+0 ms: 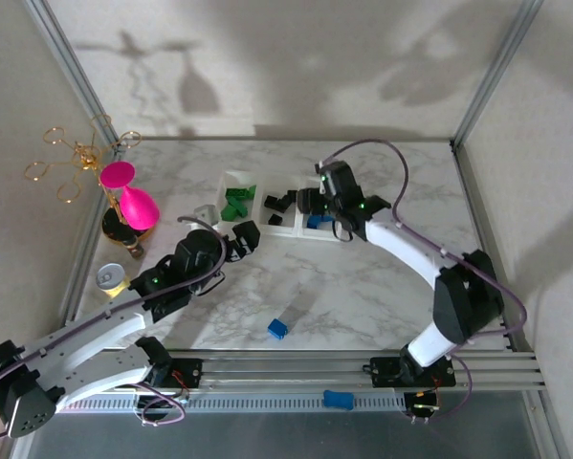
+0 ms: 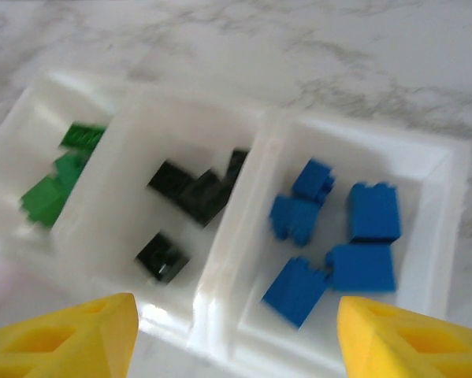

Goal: Sort the legos into containers by color
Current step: Place the lego in the container, then pick up the lego from the bottom-center of the table.

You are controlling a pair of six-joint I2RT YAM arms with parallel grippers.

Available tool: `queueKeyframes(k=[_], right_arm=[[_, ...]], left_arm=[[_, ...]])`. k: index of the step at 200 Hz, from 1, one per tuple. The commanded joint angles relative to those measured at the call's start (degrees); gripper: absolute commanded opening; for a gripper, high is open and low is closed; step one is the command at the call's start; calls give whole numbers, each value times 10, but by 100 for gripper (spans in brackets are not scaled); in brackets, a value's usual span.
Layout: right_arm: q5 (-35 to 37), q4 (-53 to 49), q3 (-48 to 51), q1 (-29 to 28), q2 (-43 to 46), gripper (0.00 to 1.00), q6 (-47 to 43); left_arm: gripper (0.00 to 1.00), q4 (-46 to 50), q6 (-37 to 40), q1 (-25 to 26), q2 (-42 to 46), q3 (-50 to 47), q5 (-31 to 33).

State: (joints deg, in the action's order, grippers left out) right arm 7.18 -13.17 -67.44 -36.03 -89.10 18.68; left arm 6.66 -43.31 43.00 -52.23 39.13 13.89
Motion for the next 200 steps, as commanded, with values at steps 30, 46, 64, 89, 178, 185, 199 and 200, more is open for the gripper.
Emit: queueKeyframes(k=[30,46,64,89,178,185,199,200], right_arm=[[12,-35,115,-118,80,71,60],[25,-48,143,-157,94,71,100],[39,-52,175,-206,107,72,149],[65,-56,204,-273,106,73,219],[60,5,238,-432,51,80,188],[61,4,240,-435,46,79,183],[56,9,245,-434,37,79,175],[56,9,245,-434,37,79,175]], left_arm=[[100,73,-20,-5,56,-39,-3],[100,82,-28,-5,72,-53,-8],[100,96,-38,-5,89,-66,-10],[100,114,-47,-5,111,-79,-8],[100,154,-68,-5,163,-104,4],[99,155,-70,-5,166,-106,5],[100,157,-71,-5,173,-109,5],[100,157,-71,-5,174,-110,6]])
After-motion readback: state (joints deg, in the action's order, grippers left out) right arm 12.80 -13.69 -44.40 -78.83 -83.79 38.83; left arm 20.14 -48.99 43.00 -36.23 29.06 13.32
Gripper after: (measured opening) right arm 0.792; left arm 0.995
